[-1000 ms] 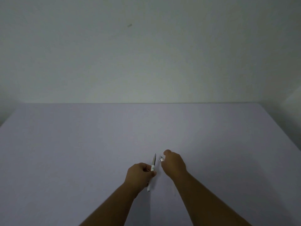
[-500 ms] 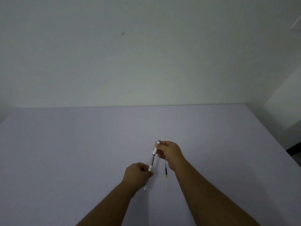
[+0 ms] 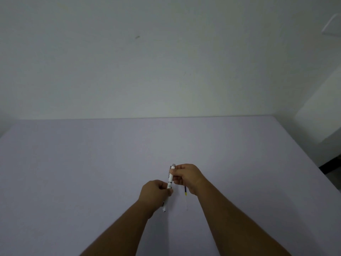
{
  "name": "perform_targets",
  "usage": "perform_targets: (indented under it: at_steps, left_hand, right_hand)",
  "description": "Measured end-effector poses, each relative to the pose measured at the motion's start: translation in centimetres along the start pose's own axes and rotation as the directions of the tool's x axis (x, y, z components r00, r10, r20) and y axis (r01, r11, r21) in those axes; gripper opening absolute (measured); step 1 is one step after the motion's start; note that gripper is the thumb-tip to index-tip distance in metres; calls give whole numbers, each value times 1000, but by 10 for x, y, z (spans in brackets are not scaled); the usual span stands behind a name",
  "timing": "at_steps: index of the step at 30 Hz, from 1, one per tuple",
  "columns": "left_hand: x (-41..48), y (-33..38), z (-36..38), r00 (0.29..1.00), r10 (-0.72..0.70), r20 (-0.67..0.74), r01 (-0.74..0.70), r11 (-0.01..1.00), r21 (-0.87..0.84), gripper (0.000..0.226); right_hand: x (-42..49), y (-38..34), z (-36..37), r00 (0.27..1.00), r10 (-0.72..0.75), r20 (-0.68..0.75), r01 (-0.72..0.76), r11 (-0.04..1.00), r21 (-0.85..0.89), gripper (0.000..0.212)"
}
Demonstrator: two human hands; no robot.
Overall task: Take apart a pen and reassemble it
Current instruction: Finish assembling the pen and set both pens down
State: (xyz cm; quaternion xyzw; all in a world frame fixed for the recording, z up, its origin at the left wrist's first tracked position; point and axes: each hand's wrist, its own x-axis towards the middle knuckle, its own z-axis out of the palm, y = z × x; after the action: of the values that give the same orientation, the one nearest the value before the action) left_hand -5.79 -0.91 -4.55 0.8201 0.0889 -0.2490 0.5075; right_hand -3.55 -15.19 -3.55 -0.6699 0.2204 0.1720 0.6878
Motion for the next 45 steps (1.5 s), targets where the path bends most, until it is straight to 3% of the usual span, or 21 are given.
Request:
perform_targets:
  at_steps: [7, 10, 12, 15, 17, 30, 45]
  left_hand:
    - [2, -3, 1, 999, -38, 32, 39, 999, -35, 1]
    - [8, -7, 3, 998, -53, 16, 54, 997, -47, 11]
    - [14, -12, 5, 997, -74, -12, 74, 997, -28, 19]
    - [24, -18, 11, 994, -92, -62, 95, 995, 44, 25]
    - [29, -20, 15, 993, -84, -86, 92, 991, 93, 26]
    - [49, -31, 38, 985, -92, -144, 115, 980, 161, 15]
    - [52, -35, 45, 981, -104, -167, 132, 976, 172, 12]
  right_hand:
    - [4, 10, 0, 1000, 5, -13, -4, 1000, 8, 5]
    - [10, 15, 2, 996, 1, -94, -4, 1000, -31, 15]
    - [15, 20, 1, 971, -15, -239, -29, 983, -182, 26]
    - [20, 29, -4, 920, -124, -373, -127, 804, -580, 25]
    - [19, 38, -7, 910, -122, -396, -186, 734, -654, 24]
    - [28, 70, 5, 931, -91, -353, -209, 660, -722, 21]
    - [28, 70, 5, 942, -86, -325, -168, 718, -675, 19]
